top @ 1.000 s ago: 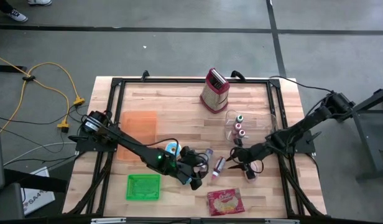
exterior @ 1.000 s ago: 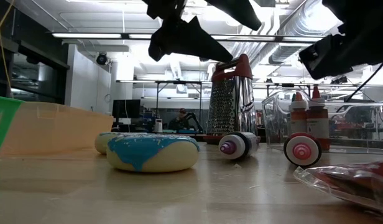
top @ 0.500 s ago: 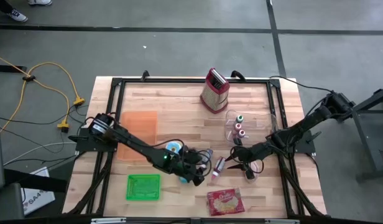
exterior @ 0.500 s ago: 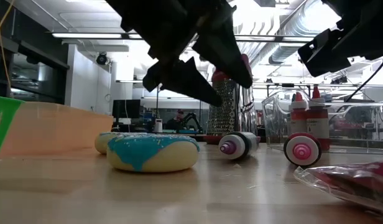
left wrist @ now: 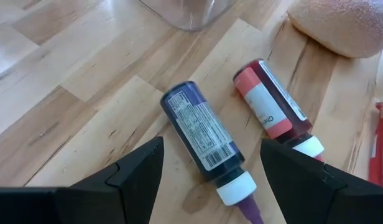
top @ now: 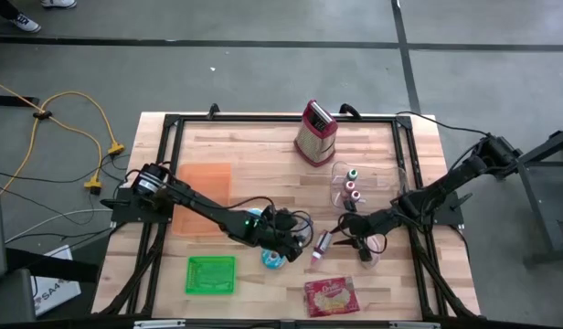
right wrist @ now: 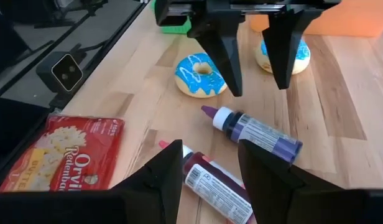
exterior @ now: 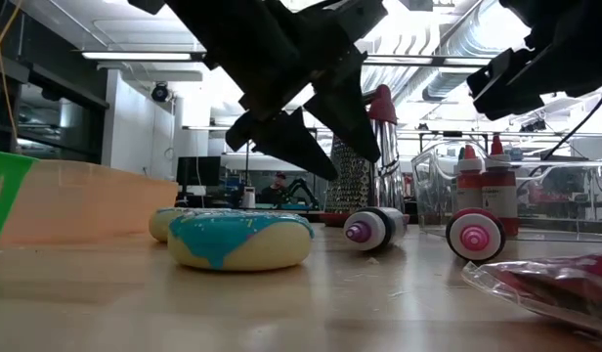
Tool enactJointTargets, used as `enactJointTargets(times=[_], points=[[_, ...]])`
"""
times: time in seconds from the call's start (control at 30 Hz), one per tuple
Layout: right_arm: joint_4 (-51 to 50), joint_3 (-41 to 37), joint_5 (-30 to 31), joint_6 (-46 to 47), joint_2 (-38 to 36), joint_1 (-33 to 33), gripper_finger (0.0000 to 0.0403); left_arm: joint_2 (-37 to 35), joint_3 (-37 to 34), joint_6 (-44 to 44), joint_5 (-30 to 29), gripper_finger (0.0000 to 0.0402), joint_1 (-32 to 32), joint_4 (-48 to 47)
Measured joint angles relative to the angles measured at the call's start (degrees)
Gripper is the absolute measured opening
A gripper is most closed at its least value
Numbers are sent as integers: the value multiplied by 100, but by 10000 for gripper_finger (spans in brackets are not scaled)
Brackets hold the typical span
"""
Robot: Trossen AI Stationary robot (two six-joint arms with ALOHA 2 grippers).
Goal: Pick & Place Food Item
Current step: Put the pink food coloring into the transparent bin
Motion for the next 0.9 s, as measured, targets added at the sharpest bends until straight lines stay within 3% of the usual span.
enactJointTargets(times=[0.27,0.67,0.9], points=[[0,-1,-35,53,0,0,144,-24,2,212,427,262,80,2],[17,27,-830,20,0,-194,144,-222,9,927,489,262,71,7],[-1770,1168,-1018,-374,148,-375,144,-511,11,1305,495,262,39,-34]])
